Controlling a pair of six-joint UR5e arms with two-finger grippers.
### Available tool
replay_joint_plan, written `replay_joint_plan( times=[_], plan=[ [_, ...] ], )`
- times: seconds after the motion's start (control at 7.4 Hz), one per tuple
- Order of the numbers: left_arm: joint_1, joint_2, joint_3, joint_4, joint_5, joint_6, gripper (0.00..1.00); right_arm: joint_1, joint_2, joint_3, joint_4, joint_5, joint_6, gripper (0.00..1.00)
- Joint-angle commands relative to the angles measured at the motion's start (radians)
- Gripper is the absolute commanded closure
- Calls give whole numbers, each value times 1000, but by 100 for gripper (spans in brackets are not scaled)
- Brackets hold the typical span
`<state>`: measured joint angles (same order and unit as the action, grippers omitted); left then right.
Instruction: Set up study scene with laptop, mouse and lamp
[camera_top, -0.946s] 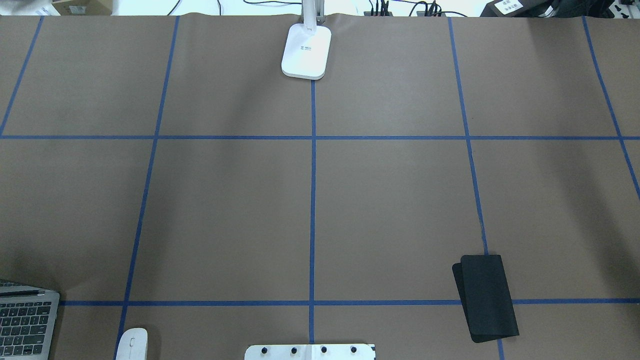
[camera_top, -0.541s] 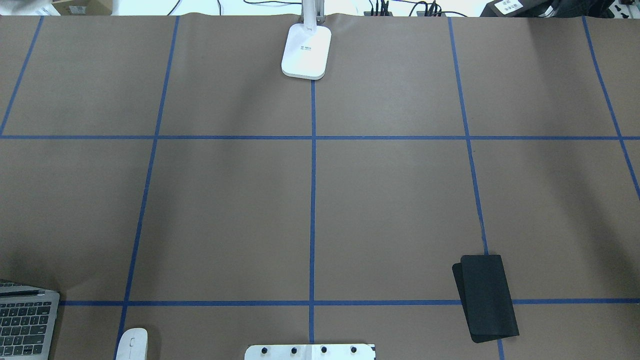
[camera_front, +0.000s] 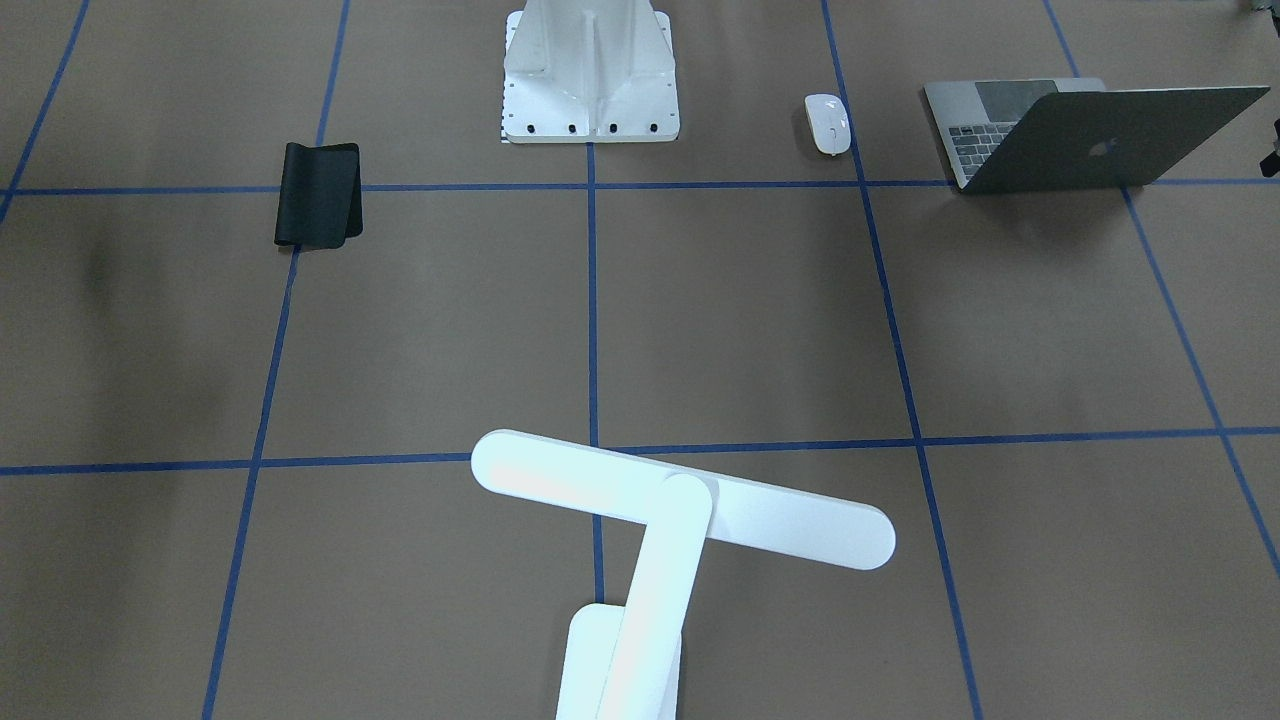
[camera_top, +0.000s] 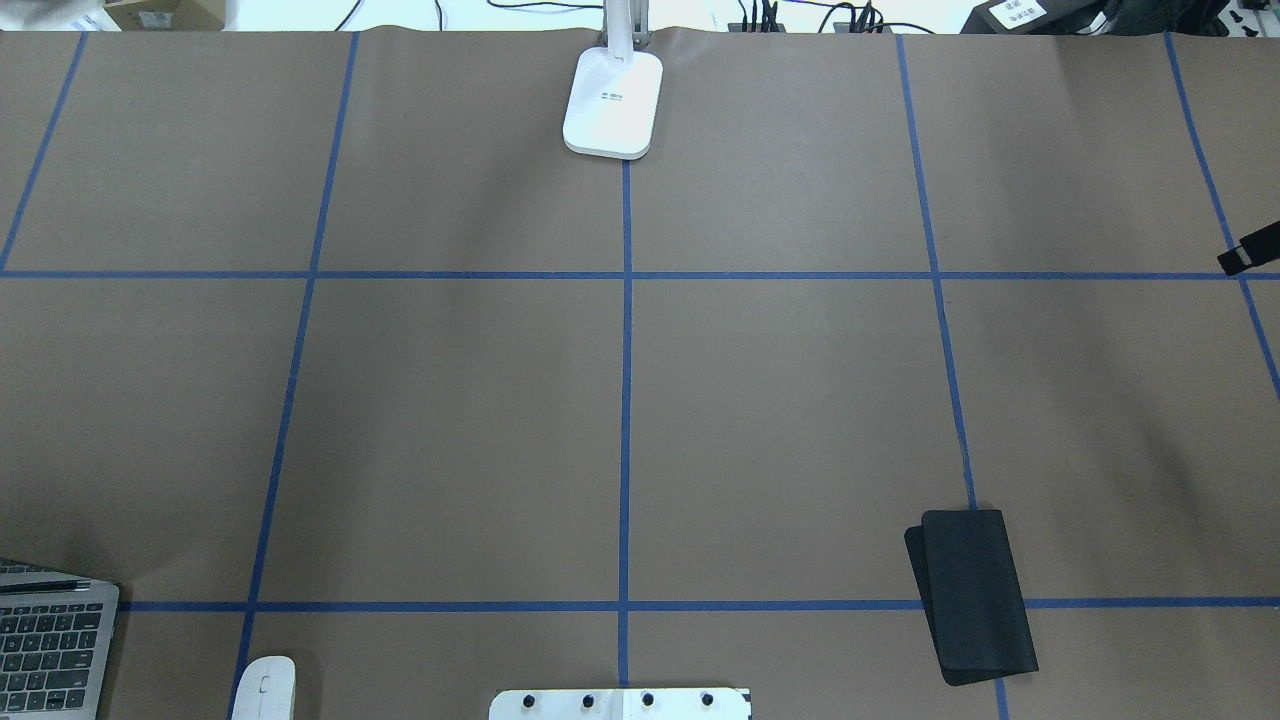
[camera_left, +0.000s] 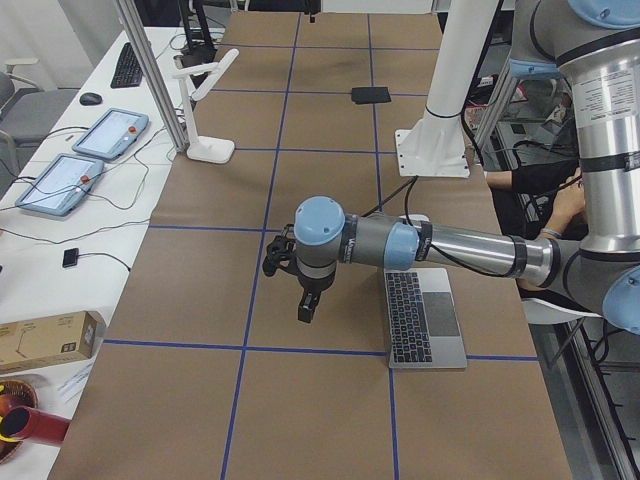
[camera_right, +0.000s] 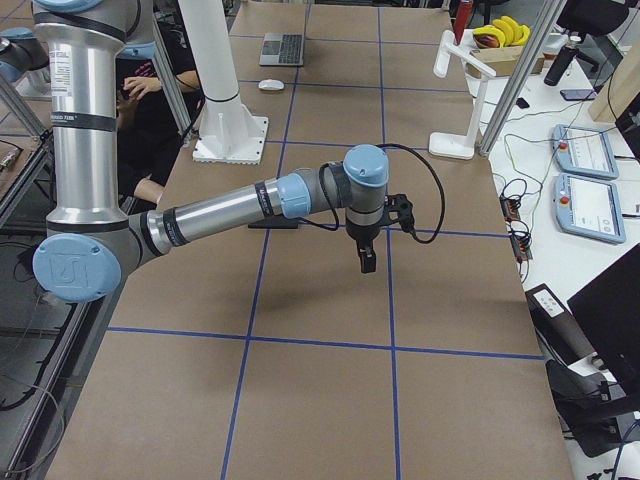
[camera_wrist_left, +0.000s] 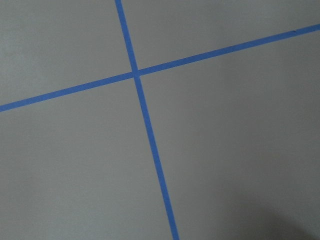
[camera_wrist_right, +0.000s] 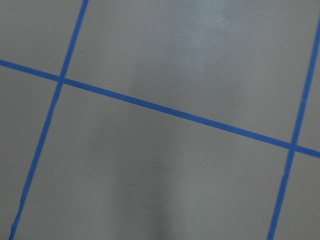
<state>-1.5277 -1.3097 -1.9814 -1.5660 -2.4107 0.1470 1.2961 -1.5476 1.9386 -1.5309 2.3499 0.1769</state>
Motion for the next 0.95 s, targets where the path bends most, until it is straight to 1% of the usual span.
replay_joint_plan(
  times=[0.0,0.14,0.27,0.41,0.54,0.68,0.81],
  plan=[
    [7,87,-62,1,-14,117,0,-88,52,20,40,63,227,0],
    [9,113,-62,3,-16,279,0,-122,37,25,133,58,236,0],
    [9,148,-68,3,-18,416,0,-158,14,40,161,58,263,0],
    [6,158,-79,14,-49,452,0,-206,29,40,163,49,263,0],
    [4,177,-103,15,-127,456,0,-231,37,45,163,39,262,0],
    [12,223,-143,15,-133,498,0,-256,37,46,163,42,259,0],
    [27,236,-148,17,-133,585,0,-273,34,48,163,29,259,0]
  ],
)
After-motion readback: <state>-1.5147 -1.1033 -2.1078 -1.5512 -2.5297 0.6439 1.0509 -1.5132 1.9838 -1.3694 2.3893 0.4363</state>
